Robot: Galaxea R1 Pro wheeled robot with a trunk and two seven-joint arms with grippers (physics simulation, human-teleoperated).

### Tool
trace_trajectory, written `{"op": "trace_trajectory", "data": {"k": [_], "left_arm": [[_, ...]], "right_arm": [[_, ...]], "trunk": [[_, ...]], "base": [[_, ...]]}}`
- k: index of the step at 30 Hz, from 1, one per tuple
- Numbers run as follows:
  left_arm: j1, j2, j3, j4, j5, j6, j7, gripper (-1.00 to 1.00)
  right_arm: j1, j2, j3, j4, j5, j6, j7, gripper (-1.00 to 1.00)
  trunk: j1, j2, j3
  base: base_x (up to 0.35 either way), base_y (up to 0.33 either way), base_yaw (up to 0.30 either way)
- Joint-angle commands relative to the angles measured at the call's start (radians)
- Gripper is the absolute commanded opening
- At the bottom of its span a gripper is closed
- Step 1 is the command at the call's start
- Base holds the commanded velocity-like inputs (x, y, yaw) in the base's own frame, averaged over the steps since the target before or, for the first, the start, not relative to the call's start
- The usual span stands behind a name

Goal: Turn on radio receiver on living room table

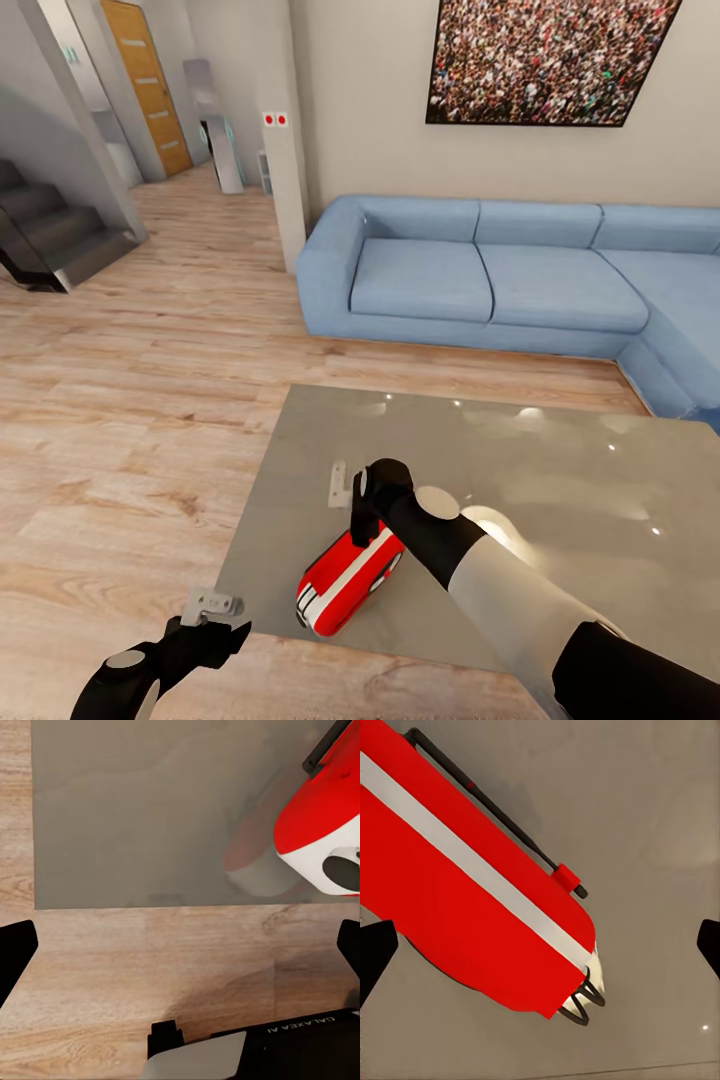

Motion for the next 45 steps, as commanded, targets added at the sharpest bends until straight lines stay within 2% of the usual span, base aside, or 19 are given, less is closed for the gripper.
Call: {"op": "trace_trajectory", "data": {"k": [1, 35, 45], "left_arm": [[0.0, 0.0, 0.0, 0.0, 0.0, 0.0, 0.0, 1.0], [0.0, 0.0, 0.0, 0.0, 0.0, 0.0, 0.0, 1.0], [0.0, 0.0, 0.0, 0.0, 0.0, 0.0, 0.0, 1.0]], "right_arm": [[0.0, 0.0, 0.0, 0.001, 0.0, 0.0, 0.0, 1.0], [0.0, 0.0, 0.0, 0.01, 0.005, -0.001, 0.0, 1.0], [0.0, 0.0, 0.0, 0.007, 0.002, -0.001, 0.0, 1.0]], "trunk": [[0.0, 0.0, -0.002], [0.0, 0.0, -0.057], [0.0, 0.0, -0.062]], "base": [[0.0, 0.0, 0.0], [0.0, 0.0, 0.0], [0.0, 0.0, 0.0]]}}
